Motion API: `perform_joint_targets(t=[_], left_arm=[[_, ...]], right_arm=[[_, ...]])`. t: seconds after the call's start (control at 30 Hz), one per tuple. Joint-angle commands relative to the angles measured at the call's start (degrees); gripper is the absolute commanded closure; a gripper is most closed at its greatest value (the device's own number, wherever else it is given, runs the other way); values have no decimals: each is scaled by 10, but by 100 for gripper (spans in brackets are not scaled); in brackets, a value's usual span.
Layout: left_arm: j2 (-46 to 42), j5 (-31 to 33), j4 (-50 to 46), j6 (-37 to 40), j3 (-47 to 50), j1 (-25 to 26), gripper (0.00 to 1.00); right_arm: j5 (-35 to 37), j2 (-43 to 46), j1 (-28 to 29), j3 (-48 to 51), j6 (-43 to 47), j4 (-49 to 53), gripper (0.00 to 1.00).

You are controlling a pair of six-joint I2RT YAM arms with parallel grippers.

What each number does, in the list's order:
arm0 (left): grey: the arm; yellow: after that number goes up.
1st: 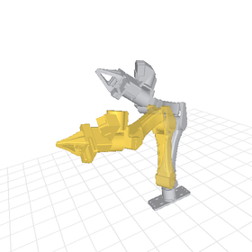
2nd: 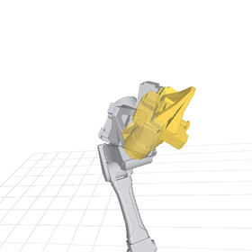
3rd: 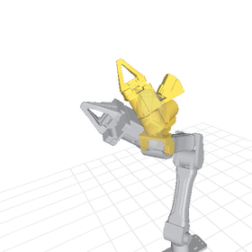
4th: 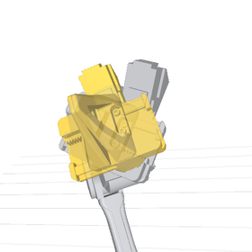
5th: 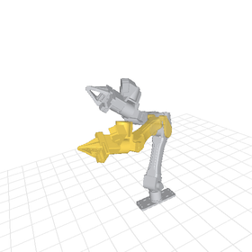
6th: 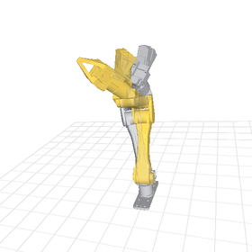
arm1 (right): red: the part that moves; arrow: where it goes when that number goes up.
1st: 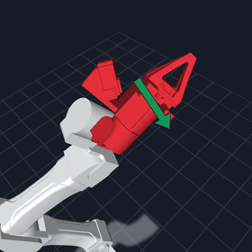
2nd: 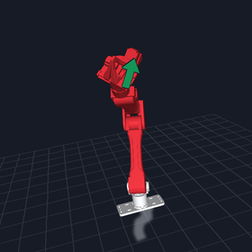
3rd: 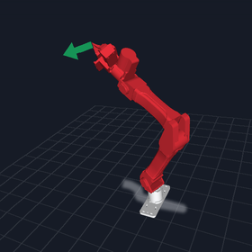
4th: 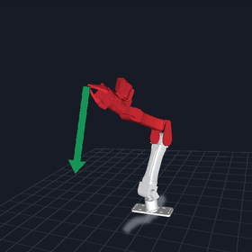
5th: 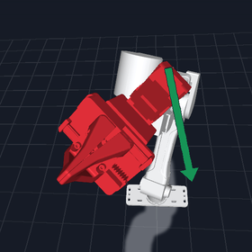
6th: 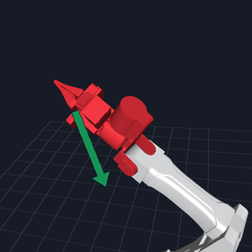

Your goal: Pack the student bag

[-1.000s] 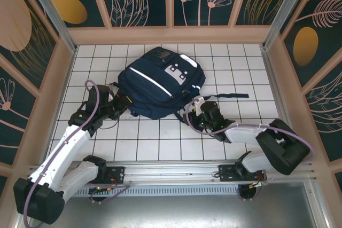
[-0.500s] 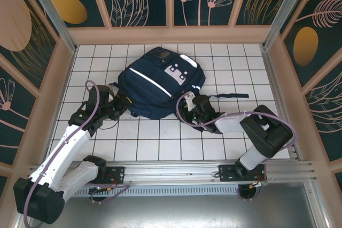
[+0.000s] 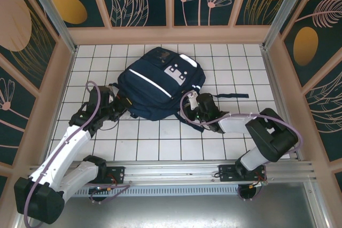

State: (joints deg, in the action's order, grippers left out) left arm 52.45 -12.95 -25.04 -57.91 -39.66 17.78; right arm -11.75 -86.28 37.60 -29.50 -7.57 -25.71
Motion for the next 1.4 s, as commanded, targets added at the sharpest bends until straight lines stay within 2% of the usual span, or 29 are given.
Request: perform_joint_targets(t=[0.0,0.23,0.5,0.73,1.37], left_arm=[[-12,14,63,36,11,1,100],[-9,7,87,34,49,1,100],[-12,-1,108,23,81,1,100],[-18,2,113,19,102,1,100],[-36,7,118,9,138,1,100]], right_arm=[[-54,27,-3,5,-4,12,100],[-92,32,18,-11,-12,31,100],[-63,-12,111,-78,10,101,100],[-70,-37,158,-119,0,114,100],[-118,-53,214,-202,-57,113,100]])
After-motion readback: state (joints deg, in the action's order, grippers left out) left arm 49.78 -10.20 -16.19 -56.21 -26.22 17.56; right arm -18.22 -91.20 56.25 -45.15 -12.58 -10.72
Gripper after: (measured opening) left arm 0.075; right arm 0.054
